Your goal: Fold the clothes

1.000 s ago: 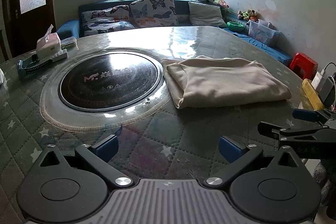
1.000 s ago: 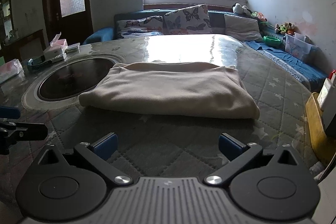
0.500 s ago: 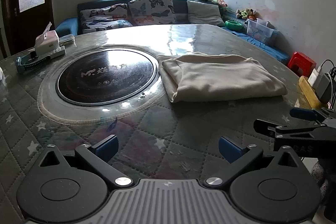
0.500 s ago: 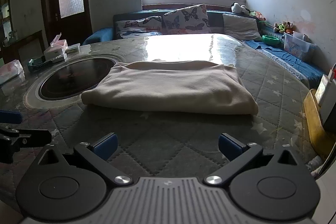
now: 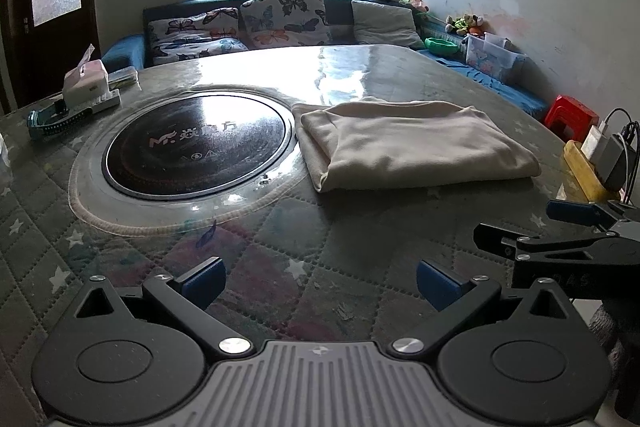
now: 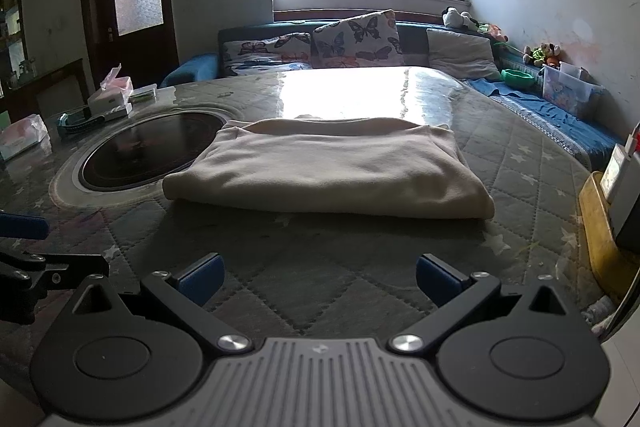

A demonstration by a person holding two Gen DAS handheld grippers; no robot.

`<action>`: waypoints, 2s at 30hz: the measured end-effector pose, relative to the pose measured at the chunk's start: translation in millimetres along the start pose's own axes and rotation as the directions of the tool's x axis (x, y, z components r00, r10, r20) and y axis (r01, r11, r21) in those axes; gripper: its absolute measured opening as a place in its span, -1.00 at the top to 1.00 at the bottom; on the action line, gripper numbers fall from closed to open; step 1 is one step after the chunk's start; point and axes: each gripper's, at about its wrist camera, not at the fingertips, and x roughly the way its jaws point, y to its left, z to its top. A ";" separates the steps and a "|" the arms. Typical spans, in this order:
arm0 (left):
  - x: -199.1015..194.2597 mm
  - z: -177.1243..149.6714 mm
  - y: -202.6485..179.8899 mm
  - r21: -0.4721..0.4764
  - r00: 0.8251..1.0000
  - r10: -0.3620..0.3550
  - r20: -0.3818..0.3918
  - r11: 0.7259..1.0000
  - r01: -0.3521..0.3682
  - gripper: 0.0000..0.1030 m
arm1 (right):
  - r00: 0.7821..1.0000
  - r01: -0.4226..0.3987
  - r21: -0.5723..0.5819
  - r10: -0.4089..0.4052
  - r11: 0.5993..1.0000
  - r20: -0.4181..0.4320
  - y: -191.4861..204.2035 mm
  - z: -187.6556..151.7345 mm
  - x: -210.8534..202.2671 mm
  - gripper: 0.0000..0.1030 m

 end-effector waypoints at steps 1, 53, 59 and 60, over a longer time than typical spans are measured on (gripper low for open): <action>0.1 -0.1 -0.2 0.000 1.000 0.000 -0.001 1.000 0.000 -1.00 | 1.000 -0.001 0.000 0.001 1.000 0.000 0.3 0.0 0.1 -1.00; 7.8 -2.0 -19.0 0.049 0.999 -0.027 -0.025 0.998 0.028 -1.00 | 1.000 -0.007 -0.003 0.007 1.000 -0.022 3.5 -2.4 5.8 -1.00; 10.1 0.3 -19.9 0.053 0.999 -0.028 -0.030 0.998 0.029 -1.00 | 1.000 -0.005 -0.001 0.005 1.000 -0.027 2.6 -1.0 7.6 -1.00; 10.5 1.0 -20.1 0.053 0.999 -0.028 -0.030 0.998 0.030 -1.00 | 1.000 -0.004 -0.002 0.004 1.000 -0.028 2.5 -0.8 8.0 -1.00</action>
